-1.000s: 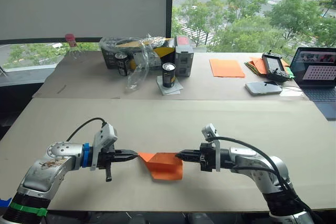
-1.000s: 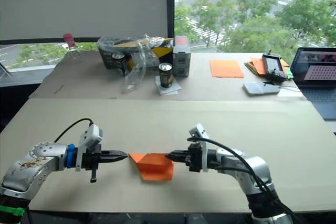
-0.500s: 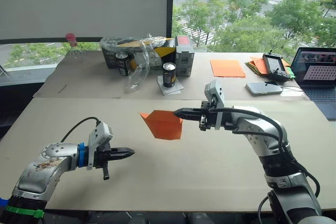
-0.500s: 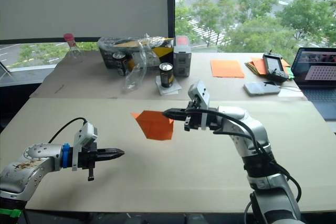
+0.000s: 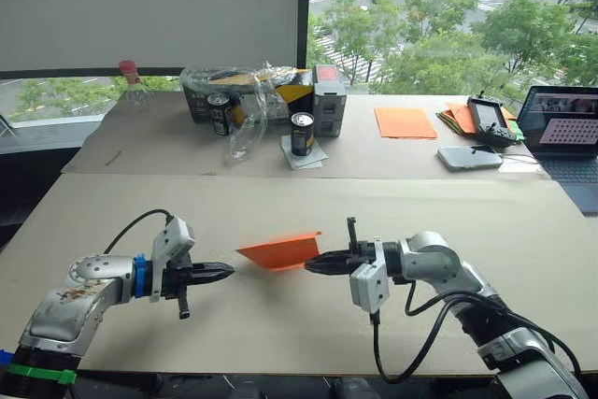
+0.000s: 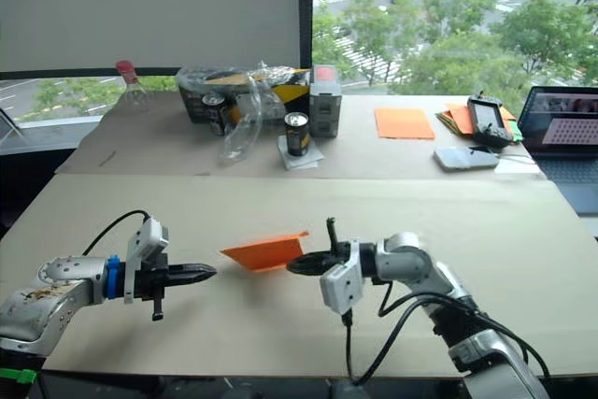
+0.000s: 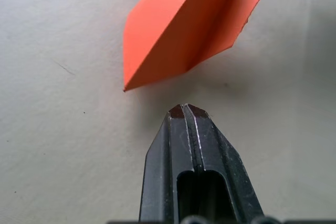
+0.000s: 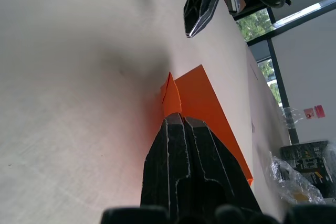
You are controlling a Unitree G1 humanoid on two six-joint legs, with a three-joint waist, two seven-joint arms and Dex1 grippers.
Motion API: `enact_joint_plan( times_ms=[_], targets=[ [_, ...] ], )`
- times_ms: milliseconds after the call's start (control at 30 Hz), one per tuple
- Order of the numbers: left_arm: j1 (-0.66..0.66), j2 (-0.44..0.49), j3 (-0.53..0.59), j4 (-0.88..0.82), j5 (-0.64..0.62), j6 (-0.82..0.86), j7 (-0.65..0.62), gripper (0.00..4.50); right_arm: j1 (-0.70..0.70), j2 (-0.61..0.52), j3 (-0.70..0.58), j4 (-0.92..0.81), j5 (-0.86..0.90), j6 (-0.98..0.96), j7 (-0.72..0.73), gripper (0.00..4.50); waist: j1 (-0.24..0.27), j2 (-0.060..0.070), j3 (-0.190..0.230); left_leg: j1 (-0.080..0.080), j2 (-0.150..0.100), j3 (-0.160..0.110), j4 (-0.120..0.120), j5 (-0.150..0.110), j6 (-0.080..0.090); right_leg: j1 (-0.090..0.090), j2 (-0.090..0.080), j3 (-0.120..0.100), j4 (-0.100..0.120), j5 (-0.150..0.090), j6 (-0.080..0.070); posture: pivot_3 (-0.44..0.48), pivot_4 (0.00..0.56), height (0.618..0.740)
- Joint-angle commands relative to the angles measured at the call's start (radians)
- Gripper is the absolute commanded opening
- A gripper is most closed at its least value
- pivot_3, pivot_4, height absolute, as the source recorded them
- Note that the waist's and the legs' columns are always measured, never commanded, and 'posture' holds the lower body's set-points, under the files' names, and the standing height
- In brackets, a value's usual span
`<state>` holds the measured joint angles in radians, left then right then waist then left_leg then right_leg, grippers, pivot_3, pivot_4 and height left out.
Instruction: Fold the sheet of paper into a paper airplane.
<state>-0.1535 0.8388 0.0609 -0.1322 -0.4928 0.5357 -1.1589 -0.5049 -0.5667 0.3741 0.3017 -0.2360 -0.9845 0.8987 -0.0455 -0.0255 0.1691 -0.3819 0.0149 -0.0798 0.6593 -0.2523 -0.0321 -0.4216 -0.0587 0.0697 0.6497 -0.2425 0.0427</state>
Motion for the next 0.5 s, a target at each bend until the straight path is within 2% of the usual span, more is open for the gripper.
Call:
enact_joint_plan(
  times_ms=[33, 167, 267, 300, 500],
  targets=[
    [-0.018, 0.016, 0.012, -0.008, -0.005, -0.010, -0.017, 0.00, -0.019, -0.014, 0.017, 0.051, -0.059, -0.114, -0.060, 0.03, -0.002, 0.000, 0.000, 0.000, 0.000, 0.000, 0.000, 0.000, 0.000, 0.000, 0.000, 0.000, 0.000, 0.000, 0.000, 0.000, 0.150, 0.730],
    [-0.023, 0.012, 0.007, -0.011, -0.007, -0.004, -0.020, 0.00, -0.028, -0.029, 0.027, 0.121, -0.140, -0.158, -0.116, 0.03, -0.002, 0.000, 0.000, 0.000, 0.000, 0.000, 0.000, 0.000, 0.000, 0.000, 0.000, 0.000, 0.000, 0.000, 0.000, 0.000, 0.150, 0.730],
    [-0.030, 0.010, 0.008, -0.013, -0.019, 0.010, -0.025, 0.00, -0.011, -0.058, 0.035, 0.105, -0.080, -0.130, -0.108, 0.03, -0.001, 0.000, 0.000, 0.000, 0.000, 0.000, 0.000, 0.000, 0.000, 0.000, 0.000, 0.001, 0.000, 0.000, 0.000, 0.000, 0.150, 0.730],
    [-0.031, 0.012, 0.007, -0.016, -0.027, 0.020, -0.033, 0.00, -0.002, -0.075, 0.038, 0.079, -0.049, -0.114, -0.097, 0.61, -0.001, 0.000, 0.000, 0.000, 0.000, 0.000, 0.000, 0.000, 0.000, 0.000, 0.000, 0.001, 0.000, 0.000, 0.000, 0.000, 0.150, 0.730],
    [-0.035, 0.008, 0.007, -0.051, -0.079, 0.079, -0.055, 0.00, 0.055, -0.189, 0.020, -0.132, 0.092, -0.011, -0.057, 2.58, 0.001, 0.000, 0.000, 0.000, 0.000, 0.000, 0.001, 0.000, 0.000, 0.001, 0.000, 0.001, 0.000, 0.000, 0.000, 0.000, 0.150, 0.730]
  ],
)
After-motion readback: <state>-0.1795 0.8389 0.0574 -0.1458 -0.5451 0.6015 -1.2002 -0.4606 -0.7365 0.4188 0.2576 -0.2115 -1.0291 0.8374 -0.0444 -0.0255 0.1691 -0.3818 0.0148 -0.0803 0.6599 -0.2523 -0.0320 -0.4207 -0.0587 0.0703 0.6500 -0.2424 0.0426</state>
